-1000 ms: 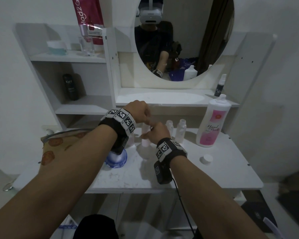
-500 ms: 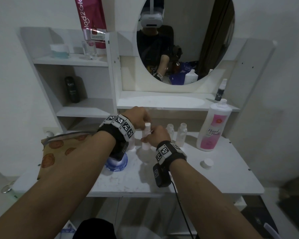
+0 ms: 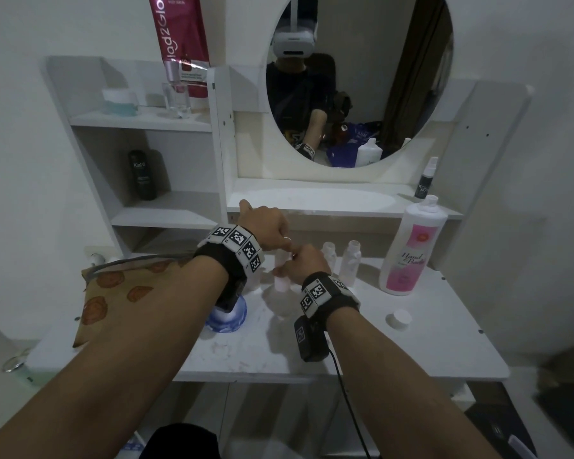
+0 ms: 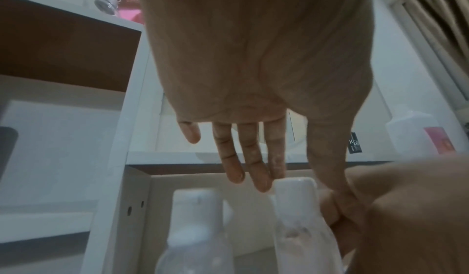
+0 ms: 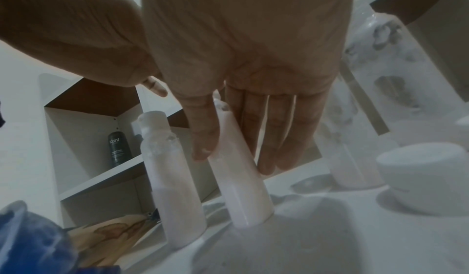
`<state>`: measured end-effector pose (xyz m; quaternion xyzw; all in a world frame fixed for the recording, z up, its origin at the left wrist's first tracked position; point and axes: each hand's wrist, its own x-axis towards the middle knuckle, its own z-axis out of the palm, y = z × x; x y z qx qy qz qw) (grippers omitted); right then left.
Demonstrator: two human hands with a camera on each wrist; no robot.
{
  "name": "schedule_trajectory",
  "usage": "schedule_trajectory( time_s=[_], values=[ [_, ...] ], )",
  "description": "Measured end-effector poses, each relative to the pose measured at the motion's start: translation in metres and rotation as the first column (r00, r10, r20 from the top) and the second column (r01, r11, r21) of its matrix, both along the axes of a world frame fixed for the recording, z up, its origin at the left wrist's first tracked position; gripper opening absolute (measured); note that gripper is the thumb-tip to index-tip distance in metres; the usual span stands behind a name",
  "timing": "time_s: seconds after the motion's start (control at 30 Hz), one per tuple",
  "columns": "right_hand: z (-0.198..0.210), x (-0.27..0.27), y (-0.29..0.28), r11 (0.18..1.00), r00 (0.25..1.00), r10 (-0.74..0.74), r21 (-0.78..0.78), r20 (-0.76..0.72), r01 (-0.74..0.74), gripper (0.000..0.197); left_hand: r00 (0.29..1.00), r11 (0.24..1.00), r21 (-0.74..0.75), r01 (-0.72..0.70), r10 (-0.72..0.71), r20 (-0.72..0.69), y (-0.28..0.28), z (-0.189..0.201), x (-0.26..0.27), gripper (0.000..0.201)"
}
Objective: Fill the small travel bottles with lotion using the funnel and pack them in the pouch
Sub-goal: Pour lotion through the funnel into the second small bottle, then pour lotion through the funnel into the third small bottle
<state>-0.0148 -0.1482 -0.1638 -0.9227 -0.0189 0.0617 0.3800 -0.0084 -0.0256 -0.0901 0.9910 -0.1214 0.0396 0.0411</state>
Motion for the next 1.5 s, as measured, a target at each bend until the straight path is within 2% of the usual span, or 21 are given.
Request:
schedule_trajectory(
  time_s=[0.1, 0.2, 0.3, 0.4, 0.5, 0.63, 0.7, 0.8, 0.9, 0.97, 1.1, 1.17, 1.3, 1.37, 1.43, 1.5],
  values=[
    [0.001, 0.000, 0.000, 1.000, 1.000, -0.006, -0.014, -0.014, 0.006, 0.043, 0.999, 1.000, 0.002, 0.023, -0.023, -0.033, -0.001, -0.001, 0.000, 0.024],
    [0.001, 0.000, 0.001, 1.000, 1.000, -0.010, -0.009, -0.017, 0.010, 0.047, 0.997, 0.999, 0.008, 0.053, -0.053, -0.060, -0.004, 0.002, 0.000, 0.031],
    [0.001, -0.001, 0.000, 1.000, 1.000, 0.006, -0.013, -0.015, -0.006, 0.050, 1.000, 0.999, 0.039, -0.015, 0.015, -0.002, -0.005, 0.003, 0.002, 0.037],
    [0.002, -0.001, 0.000, 1.000, 1.000, 0.008, -0.026, -0.023, -0.009, 0.043, 1.000, 0.999, 0.048, 0.002, -0.001, -0.024, -0.005, 0.005, 0.001, 0.020],
    [0.003, -0.001, 0.002, 0.999, 0.999, 0.002, -0.037, -0.033, -0.003, 0.044, 0.996, 0.999, 0.017, 0.049, -0.047, -0.073, -0.007, 0.007, 0.000, 0.030],
    [0.002, 0.000, 0.001, 1.000, 0.999, 0.003, -0.031, -0.032, -0.004, 0.045, 1.000, 0.999, 0.048, -0.008, 0.009, -0.010, -0.005, 0.003, -0.001, 0.025],
    [0.002, 0.002, 0.001, 0.999, 0.999, 0.001, -0.045, -0.034, -0.003, 0.045, 0.999, 0.998, 0.049, 0.026, -0.024, -0.047, -0.005, 0.004, -0.002, 0.018],
    [0.001, 0.003, 0.001, 0.998, 1.000, -0.006, -0.056, -0.028, 0.004, 0.044, 0.994, 0.999, 0.013, 0.052, -0.050, -0.100, -0.007, 0.007, -0.002, 0.028],
    [-0.001, 0.004, 0.001, 0.998, 0.999, -0.008, -0.057, -0.032, 0.006, 0.040, 1.000, 1.000, -0.004, 0.004, -0.004, -0.021, -0.005, 0.007, -0.001, 0.023],
    [-0.001, 0.004, 0.002, 0.998, 1.000, 0.000, -0.064, -0.027, -0.001, 0.038, 0.999, 1.000, -0.004, 0.025, -0.025, -0.025, -0.005, 0.008, -0.003, 0.021],
    [-0.003, 0.004, 0.002, 0.999, 1.000, 0.014, -0.039, -0.009, -0.014, 0.043, 0.998, 0.995, -0.077, 0.059, -0.061, -0.028, -0.005, 0.011, -0.012, 0.034],
    [-0.003, 0.000, 0.002, 1.000, 1.000, 0.025, -0.017, 0.002, -0.025, 0.049, 0.999, 0.988, -0.149, 0.036, -0.031, 0.037, 0.000, 0.010, -0.018, 0.037],
    [0.000, -0.005, -0.003, 0.999, 0.998, 0.046, 0.006, 0.032, -0.046, 0.064, 0.980, 0.962, -0.272, 0.014, 0.041, 0.196, 0.017, 0.010, -0.046, 0.027],
    [0.005, -0.010, -0.012, 0.999, 0.996, 0.023, 0.024, 0.083, -0.025, 0.053, 0.969, 0.955, -0.296, -0.017, 0.088, 0.231, 0.032, 0.009, -0.065, 0.023],
    [0.010, -0.015, -0.027, 0.995, 0.986, -0.067, 0.089, 0.155, 0.053, 0.036, 0.963, 0.935, -0.351, -0.046, 0.136, 0.234, 0.053, 0.001, -0.081, 0.020],
    [0.014, -0.021, -0.042, 0.984, 0.951, -0.173, 0.086, 0.258, 0.156, 0.024, 0.956, 0.904, -0.411, -0.116, 0.214, 0.201, 0.074, -0.009, -0.098, 0.017]
  ],
)
